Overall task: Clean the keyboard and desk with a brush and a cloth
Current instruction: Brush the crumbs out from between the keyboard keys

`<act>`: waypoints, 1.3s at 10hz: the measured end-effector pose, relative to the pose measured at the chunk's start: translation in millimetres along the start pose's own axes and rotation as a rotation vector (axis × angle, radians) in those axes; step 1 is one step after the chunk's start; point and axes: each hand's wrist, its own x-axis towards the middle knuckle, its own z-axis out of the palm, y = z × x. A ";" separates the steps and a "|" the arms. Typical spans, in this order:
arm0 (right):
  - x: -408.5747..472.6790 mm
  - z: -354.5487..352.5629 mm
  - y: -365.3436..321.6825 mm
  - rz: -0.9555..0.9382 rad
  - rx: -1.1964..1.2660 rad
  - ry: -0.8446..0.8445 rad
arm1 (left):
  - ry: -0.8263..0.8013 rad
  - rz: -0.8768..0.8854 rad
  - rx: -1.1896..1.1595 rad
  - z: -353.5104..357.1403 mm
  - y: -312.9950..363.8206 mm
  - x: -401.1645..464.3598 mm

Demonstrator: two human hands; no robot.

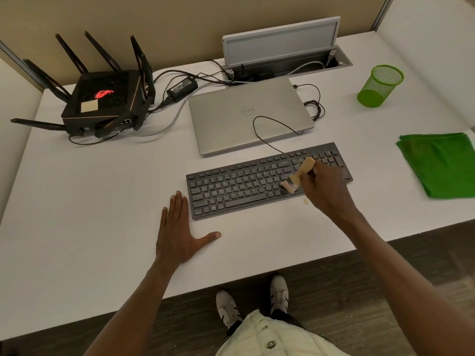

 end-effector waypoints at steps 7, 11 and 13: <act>-33.4 11.5 -14.6 -0.138 0.106 -0.048 | 0.005 0.008 0.001 0.9 -1.1 -1.0; -36.7 7.0 10.5 -0.018 0.147 0.017 | 0.004 0.006 0.000 0.6 -1.0 -0.6; -36.5 -1.8 21.1 0.020 0.152 0.101 | 0.006 0.008 0.010 1.0 -1.2 -0.2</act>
